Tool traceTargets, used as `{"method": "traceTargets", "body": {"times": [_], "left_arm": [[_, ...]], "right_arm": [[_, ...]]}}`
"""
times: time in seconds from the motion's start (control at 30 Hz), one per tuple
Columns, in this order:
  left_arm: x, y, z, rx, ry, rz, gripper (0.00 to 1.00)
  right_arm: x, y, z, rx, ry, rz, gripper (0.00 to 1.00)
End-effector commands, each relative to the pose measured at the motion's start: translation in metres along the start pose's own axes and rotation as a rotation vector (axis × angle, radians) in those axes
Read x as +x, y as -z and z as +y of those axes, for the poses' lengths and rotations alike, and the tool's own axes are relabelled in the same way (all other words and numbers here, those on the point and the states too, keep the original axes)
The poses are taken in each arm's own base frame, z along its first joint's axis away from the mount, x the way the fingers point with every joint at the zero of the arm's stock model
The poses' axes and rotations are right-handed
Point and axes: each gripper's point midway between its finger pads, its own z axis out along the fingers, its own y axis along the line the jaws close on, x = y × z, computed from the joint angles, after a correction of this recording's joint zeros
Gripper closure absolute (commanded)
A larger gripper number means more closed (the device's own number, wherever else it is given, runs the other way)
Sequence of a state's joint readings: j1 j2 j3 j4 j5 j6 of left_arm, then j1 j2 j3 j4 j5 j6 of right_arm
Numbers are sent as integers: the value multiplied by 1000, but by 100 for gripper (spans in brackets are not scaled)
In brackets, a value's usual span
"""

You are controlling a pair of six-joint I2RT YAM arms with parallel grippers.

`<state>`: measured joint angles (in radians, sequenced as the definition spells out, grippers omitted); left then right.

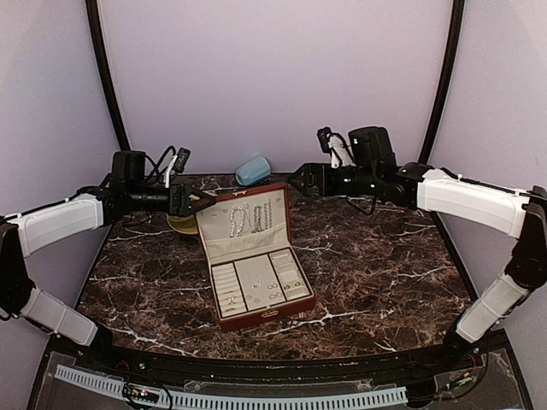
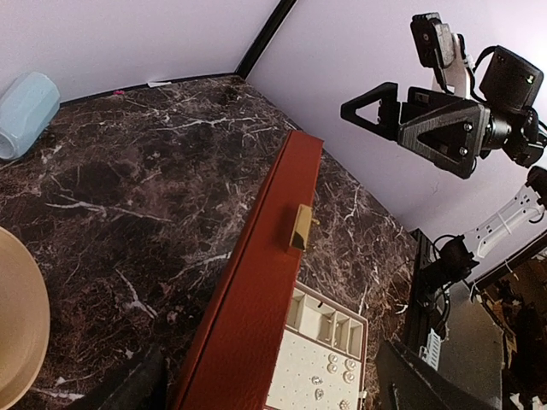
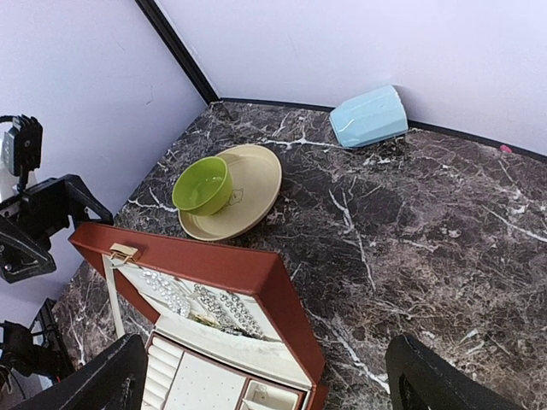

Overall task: Organize the mixed jewelry
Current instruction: Close the lid of the jewelry box, then press the box lid onto the jewelry box.

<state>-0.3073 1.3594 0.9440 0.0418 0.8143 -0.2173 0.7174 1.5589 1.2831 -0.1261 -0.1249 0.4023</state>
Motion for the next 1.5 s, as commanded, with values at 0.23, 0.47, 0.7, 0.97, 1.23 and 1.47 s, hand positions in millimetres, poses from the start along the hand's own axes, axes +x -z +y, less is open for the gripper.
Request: {"method": "traceTargets", "body": {"times": [0.23, 0.47, 0.7, 0.97, 1.23, 1.47], "left_arm": [[13, 1, -45, 186, -70, 80, 13], [34, 3, -89, 371, -111, 148, 13], [71, -1, -125, 495, -64, 298, 13], [50, 9, -113, 250, -105, 131, 21], [111, -11, -89, -19, -36, 191, 45], [169, -35, -104, -41, -71, 362, 61]], "right_arm": [[-12, 18, -10, 44, 3, -42, 2], [-12, 32, -13, 70, 13, -50, 1], [-6, 43, -13, 69, -2, -33, 2], [38, 45, -4, 6, -50, 92, 15], [130, 28, 39, -110, -116, 320, 44], [183, 18, 68, -178, -159, 437, 65]]}}
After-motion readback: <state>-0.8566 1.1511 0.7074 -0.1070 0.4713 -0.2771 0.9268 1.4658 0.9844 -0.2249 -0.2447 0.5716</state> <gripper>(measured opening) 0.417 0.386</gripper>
